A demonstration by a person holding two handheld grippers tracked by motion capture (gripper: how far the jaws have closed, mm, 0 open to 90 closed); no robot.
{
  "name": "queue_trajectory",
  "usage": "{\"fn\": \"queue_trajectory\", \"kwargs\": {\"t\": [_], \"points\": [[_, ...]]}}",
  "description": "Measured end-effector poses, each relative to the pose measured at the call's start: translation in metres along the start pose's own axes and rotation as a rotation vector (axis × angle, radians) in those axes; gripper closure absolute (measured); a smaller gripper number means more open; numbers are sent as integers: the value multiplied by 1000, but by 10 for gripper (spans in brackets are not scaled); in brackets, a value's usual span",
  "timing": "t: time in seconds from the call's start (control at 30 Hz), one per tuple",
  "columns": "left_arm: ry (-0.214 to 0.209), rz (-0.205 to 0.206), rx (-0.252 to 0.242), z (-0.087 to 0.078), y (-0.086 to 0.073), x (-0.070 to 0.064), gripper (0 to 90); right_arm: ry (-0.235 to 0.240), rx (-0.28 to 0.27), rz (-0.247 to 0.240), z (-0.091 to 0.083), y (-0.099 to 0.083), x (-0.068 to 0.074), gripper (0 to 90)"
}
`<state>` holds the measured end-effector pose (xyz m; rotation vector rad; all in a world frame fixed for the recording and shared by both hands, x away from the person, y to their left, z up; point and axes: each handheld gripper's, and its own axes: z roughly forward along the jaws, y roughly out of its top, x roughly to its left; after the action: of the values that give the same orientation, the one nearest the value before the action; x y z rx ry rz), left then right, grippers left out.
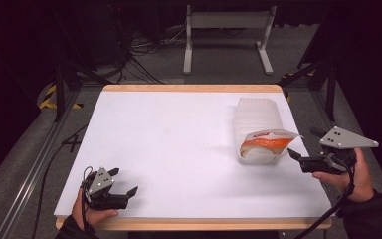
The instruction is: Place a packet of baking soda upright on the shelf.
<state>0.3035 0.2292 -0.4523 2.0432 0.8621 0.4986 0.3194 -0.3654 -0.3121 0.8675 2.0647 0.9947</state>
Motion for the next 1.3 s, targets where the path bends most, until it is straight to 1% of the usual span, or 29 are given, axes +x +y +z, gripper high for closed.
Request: {"fn": "queue_trajectory", "kwargs": {"t": [0.07,0.2,0.27,0.43,0.47,0.5,0.57,0.6,0.63,0.7,0.8,0.83,0.87,0.9,0.93,0.97,1.0,1.03,1.07,1.1,1.13,1.17,1.23,1.3], "points": [[-1,-2,-3,0,0,0,105,-13,-2,6,0,-8,1,99],[-1,-4,-5,0,0,0,105,-21,-5,27,0,-21,1,99],[2,-8,-4,0,0,1,105,-20,-4,46,0,-28,2,99],[0,-7,-7,0,1,2,105,-6,2,57,2,-42,4,103],[2,-9,-8,-1,1,2,105,2,22,62,5,-50,7,105],[0,-10,-9,-1,1,2,105,-2,29,61,7,-54,8,107],[-1,-12,-19,-1,0,3,104,-2,47,63,10,-61,10,109],[-1,-12,-19,-1,0,3,104,-2,47,63,10,-61,10,109],[1,-10,-21,-2,0,4,104,9,61,78,14,-69,12,109],[5,-16,-24,-2,0,5,104,12,67,87,16,-76,13,109],[2,-16,-39,-4,0,7,101,32,56,120,18,-87,14,106],[1,-23,-46,-5,0,7,100,39,49,131,18,-91,14,105],[1,-23,-46,-5,0,7,99,39,49,131,18,-91,14,105],[6,-18,-48,-6,0,8,99,48,38,145,18,-95,14,105],[4,-21,-59,-7,1,8,98,43,36,143,18,-98,15,102],[6,-19,-68,-8,1,9,95,36,15,145,18,-105,16,102],[8,-22,-77,-8,1,9,95,36,15,145,18,-105,16,102],[9,-30,-83,-9,1,10,94,33,6,155,18,-108,16,100],[20,-34,-90,-10,1,12,91,19,3,146,19,-114,18,100],[20,-34,-90,-10,1,12,91,19,3,146,19,-114,18,100],[24,-38,-91,-10,1,13,90,9,2,136,19,-118,19,96],[24,-44,-102,-12,0,14,90,3,-5,134,18,-120,19,96],[31,-51,-99,-13,-1,14,88,-12,2,136,18,-122,18,96],[33,-52,-102,-13,-1,14,88,-14,0,139,18,-123,18,95]]}}
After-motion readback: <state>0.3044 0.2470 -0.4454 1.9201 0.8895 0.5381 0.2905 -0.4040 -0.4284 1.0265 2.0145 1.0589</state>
